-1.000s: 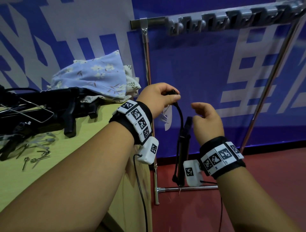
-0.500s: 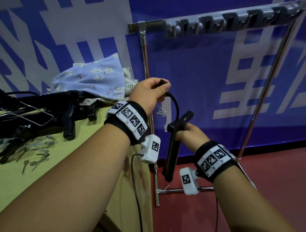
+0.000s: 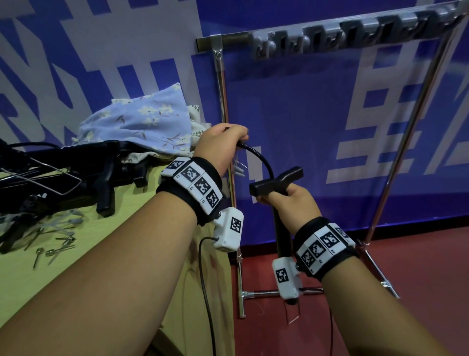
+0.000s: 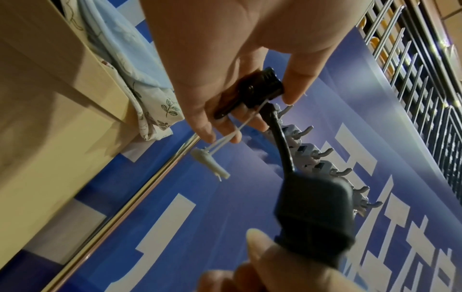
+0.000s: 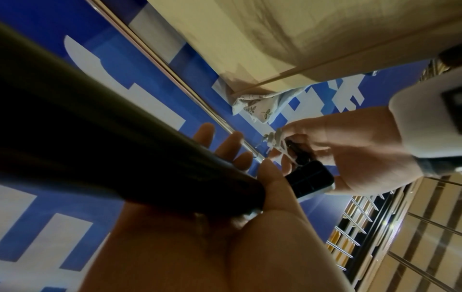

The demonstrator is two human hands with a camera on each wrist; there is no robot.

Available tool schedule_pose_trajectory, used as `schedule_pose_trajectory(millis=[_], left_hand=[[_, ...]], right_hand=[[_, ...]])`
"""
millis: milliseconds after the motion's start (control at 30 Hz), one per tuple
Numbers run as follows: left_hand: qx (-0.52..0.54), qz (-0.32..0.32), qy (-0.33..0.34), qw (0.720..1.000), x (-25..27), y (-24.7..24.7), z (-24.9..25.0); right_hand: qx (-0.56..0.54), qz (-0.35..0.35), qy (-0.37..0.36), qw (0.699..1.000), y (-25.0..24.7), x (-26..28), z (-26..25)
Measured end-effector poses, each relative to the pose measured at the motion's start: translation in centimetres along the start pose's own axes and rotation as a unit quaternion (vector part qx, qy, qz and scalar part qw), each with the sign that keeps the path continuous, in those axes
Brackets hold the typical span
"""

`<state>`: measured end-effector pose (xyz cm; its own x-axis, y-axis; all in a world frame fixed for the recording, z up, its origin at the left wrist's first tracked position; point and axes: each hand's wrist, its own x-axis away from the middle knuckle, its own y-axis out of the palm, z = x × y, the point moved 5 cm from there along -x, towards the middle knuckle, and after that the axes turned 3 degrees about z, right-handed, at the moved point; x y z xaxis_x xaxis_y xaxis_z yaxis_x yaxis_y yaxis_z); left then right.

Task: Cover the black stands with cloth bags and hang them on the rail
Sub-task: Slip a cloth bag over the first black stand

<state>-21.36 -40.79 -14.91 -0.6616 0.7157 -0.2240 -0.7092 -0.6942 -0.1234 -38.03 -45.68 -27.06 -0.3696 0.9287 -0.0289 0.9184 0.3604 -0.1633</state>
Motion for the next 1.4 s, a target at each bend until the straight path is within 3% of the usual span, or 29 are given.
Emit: schedule_pose_trajectory(millis=[233, 467, 633, 933, 1300, 1400], left_hand=[[-0.066, 0.025, 0.026, 0.997, 0.2, -0.3, 0.5], [-0.073, 0.058, 0.016, 0.996, -0.2, -1.2, 0.2], [-0.052, 0.065, 0.003, 0.997, -0.1, -1.5, -0.1], [0.045, 0.017, -0.032, 0.998, 0.5, -1.3, -0.2], [0.100, 0.038, -0.045, 0.993, -0.3, -2.5, 2.4], [0.061, 0.043, -0.031, 0.997, -1.3, -3.7, 4.4]], right_hand=[[-0.034, 0.045, 0.003, 0.998, 0.0, -0.1, -0.7], [-0.001, 0.014, -0.001, 1.000, 0.4, 0.1, -2.5], [0.059, 0.030, -0.093, 0.993, 0.2, 0.1, -4.0], [0.013, 0.030, -0.108, 0.994, -0.8, 1.1, -5.1], [-0.102, 0.028, -0.117, 0.987, 0.5, 1.0, -7.7], [-0.126, 0.008, -0.140, 0.982, 1.2, 0.9, -8.5]])
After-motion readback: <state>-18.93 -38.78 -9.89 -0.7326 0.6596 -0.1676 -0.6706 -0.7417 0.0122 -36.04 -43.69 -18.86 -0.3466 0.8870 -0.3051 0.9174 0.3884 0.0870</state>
